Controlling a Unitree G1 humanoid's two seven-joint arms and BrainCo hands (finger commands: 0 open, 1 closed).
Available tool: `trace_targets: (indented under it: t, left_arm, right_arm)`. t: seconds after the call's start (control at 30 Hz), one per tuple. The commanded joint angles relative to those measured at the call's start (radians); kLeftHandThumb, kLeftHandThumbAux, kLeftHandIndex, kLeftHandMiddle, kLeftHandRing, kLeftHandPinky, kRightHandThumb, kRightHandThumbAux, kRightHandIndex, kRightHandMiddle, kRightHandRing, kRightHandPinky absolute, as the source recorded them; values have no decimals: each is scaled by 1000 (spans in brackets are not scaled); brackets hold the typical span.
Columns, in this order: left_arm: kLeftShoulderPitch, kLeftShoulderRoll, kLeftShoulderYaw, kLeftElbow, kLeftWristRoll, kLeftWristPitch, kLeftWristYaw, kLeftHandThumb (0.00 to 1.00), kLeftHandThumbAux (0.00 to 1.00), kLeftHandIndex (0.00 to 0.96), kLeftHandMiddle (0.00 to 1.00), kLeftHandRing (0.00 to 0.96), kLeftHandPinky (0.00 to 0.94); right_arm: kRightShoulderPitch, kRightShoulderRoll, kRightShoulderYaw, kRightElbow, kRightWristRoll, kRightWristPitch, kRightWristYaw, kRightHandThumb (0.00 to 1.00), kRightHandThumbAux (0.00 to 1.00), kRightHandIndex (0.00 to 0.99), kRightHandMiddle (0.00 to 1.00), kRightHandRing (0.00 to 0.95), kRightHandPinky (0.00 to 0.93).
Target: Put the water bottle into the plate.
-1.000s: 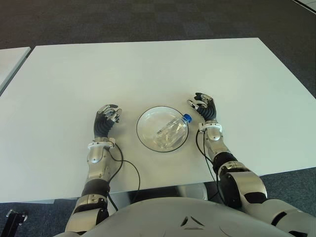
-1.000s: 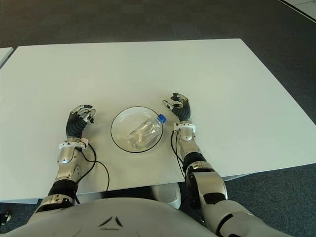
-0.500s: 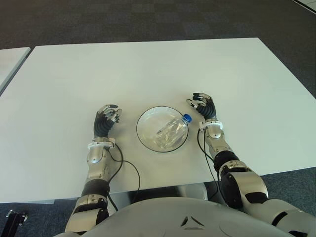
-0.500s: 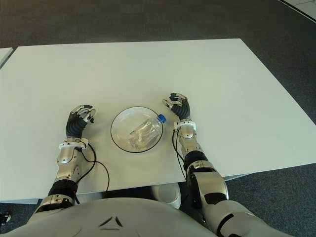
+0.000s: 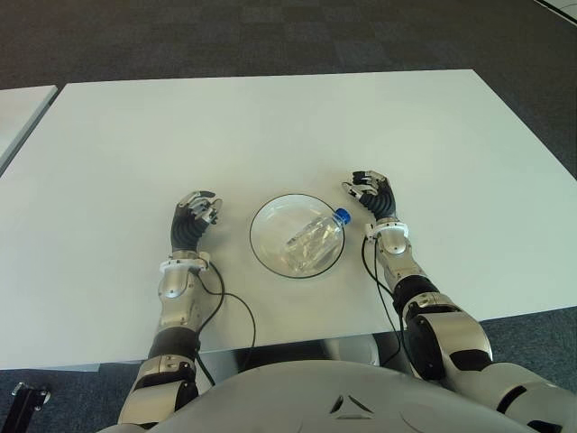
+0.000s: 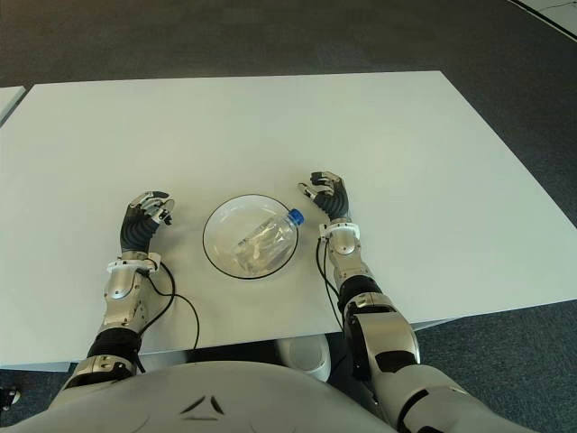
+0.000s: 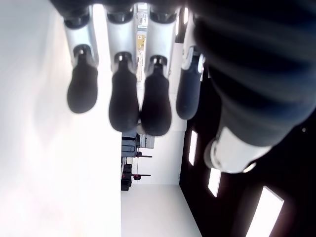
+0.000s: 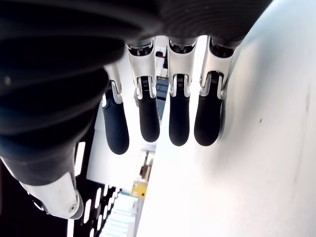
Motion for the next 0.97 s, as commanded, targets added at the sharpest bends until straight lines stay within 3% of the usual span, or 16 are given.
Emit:
trace_targets:
  t: [0.03,0.97]
  left_arm:
    - [1,5,-2,4,6,21,12,707,716,435,698,690,662]
    - [1,7,-1,6,-2,19,0,707,716,435,699,694,681]
  right_arm:
    - [28,2,1,58,3,17,17,709,728,432,647,653,642]
    - [27,7,-17,115,13,-121,16,710,728,431,667,684,688]
